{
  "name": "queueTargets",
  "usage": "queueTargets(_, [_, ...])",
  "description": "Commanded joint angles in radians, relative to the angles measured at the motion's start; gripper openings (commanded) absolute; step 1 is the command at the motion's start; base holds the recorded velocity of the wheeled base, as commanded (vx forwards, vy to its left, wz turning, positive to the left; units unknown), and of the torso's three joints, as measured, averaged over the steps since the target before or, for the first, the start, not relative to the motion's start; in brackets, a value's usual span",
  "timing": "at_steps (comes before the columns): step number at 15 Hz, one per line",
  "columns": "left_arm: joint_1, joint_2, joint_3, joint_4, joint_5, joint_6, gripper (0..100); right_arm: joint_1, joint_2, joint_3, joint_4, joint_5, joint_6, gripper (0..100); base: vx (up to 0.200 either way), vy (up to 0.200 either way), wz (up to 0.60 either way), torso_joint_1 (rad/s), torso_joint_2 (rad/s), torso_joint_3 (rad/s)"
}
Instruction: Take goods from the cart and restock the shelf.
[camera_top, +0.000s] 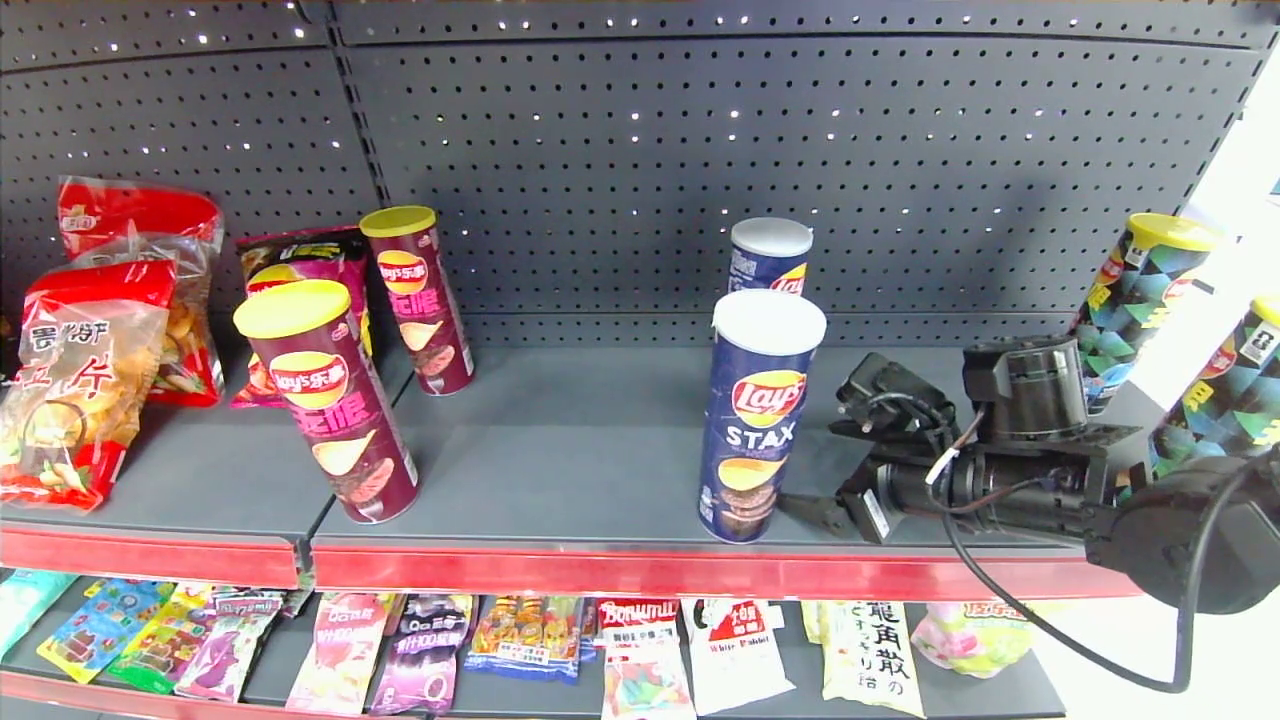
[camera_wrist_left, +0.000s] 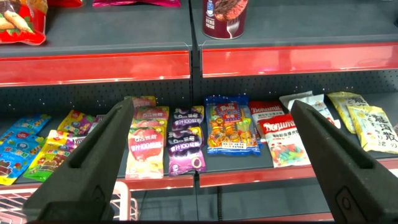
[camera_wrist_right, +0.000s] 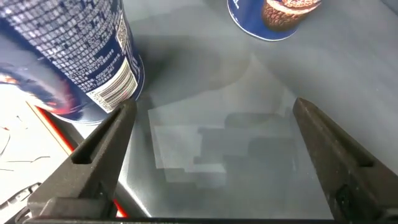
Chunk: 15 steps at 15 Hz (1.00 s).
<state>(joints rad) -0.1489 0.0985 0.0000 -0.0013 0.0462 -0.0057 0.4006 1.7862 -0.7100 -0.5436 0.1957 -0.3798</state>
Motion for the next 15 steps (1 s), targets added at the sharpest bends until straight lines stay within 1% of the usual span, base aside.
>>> queueTargets(1, [0.000,0.001,0.000,0.000,0.000,0.000,100,-0.005,-0.022,0.012,-0.001,-0.027,0.030,100,0.000,0.000,0.00,0.000,0.00,0.000])
queueTargets(2, [0.000,0.001,0.000,0.000,0.000,0.000,100,-0.006,-0.033,0.014,-0.001,-0.036,0.041,100,0.000,0.000,0.00,0.000,0.00,0.000])
queueTargets(4, [0.000,0.001,0.000,0.000,0.000,0.000,100,-0.009,-0.122,0.037,0.001,-0.059,0.084,100,0.000,0.000,0.00,0.000,0.00,0.000])
queueTargets(6, [0.000,0.001,0.000,0.000,0.000,0.000,100,-0.022,-0.215,0.096,0.002,-0.062,0.088,100,0.000,0.000,0.00,0.000,0.00,0.000])
queueTargets(8, [0.000,0.001,0.000,0.000,0.000,0.000,100,-0.022,-0.357,0.202,0.005,-0.065,0.104,100,0.000,0.000,0.00,0.000,0.00,0.000])
queueTargets(9, [0.000,0.001,0.000,0.000,0.000,0.000,100,-0.019,-0.429,0.256,0.010,-0.065,0.133,100,0.000,0.000,0.00,0.000,0.00,0.000])
queueTargets(10, [0.000,0.001,0.000,0.000,0.000,0.000,100,-0.017,-0.472,0.291,0.011,-0.065,0.144,100,0.000,0.000,0.00,0.000,0.00,0.000])
queueTargets(11, [0.000,0.001,0.000,0.000,0.000,0.000,100,-0.020,-0.574,0.377,0.011,-0.062,0.147,100,0.000,0.000,0.00,0.000,0.00,0.000])
queueTargets(13, [0.000,0.001,0.000,0.000,0.000,0.000,100,-0.055,-0.783,0.531,0.011,-0.048,0.145,100,0.000,0.000,0.00,0.000,0.00,0.000])
queueTargets(15, [0.000,0.001,0.000,0.000,0.000,0.000,100,-0.089,-0.898,0.603,0.013,-0.004,0.145,100,0.000,0.000,0.00,0.000,0.00,0.000])
